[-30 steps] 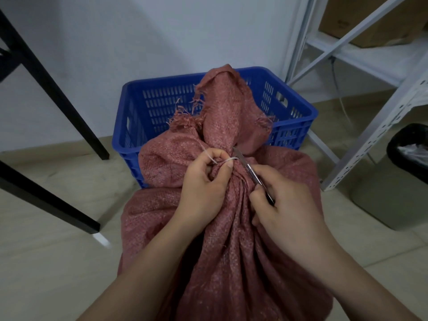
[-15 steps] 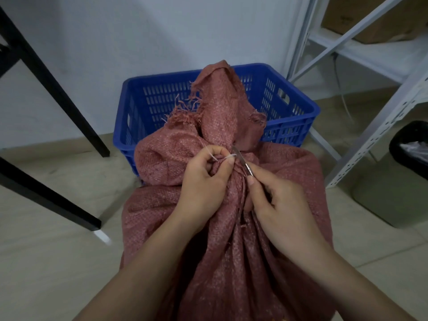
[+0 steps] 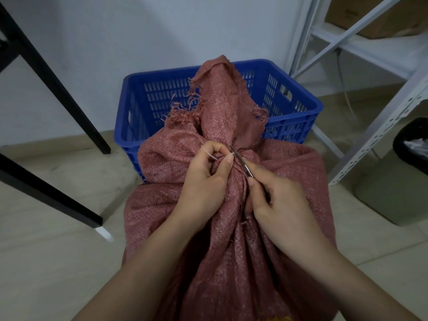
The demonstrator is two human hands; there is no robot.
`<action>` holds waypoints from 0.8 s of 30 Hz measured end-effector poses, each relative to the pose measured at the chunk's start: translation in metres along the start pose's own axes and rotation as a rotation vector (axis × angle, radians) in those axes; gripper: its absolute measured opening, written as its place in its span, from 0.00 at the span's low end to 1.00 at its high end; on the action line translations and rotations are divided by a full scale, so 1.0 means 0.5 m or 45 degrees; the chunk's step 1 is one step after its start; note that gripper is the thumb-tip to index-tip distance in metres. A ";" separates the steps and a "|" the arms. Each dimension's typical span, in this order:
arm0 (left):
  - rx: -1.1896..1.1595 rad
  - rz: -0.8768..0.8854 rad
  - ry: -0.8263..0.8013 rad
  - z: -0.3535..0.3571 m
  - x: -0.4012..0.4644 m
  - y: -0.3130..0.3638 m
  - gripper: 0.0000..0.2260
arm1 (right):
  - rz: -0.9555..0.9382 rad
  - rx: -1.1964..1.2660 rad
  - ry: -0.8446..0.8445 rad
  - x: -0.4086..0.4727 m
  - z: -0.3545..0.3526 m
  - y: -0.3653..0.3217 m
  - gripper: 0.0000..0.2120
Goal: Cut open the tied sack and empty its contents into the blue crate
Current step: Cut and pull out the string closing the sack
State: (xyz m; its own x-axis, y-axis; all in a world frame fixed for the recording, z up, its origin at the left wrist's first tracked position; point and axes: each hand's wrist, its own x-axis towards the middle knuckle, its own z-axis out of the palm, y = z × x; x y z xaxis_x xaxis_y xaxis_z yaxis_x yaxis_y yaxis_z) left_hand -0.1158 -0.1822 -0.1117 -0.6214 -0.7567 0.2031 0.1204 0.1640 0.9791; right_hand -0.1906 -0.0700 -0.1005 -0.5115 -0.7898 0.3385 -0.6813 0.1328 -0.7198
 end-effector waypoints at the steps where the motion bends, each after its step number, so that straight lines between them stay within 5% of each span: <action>1: 0.006 0.014 0.004 0.001 0.000 -0.001 0.05 | 0.010 -0.006 -0.005 0.000 -0.001 0.000 0.20; 24: 0.250 0.243 0.088 0.012 -0.004 -0.023 0.02 | 0.134 0.062 -0.053 0.003 -0.002 0.001 0.20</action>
State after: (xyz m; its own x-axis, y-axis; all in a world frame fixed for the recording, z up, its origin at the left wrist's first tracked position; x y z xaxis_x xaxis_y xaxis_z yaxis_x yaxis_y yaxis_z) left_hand -0.1206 -0.1789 -0.1236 -0.5467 -0.7405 0.3908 0.0739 0.4222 0.9035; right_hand -0.1922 -0.0709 -0.0998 -0.5559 -0.7974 0.2349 -0.5984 0.1877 -0.7789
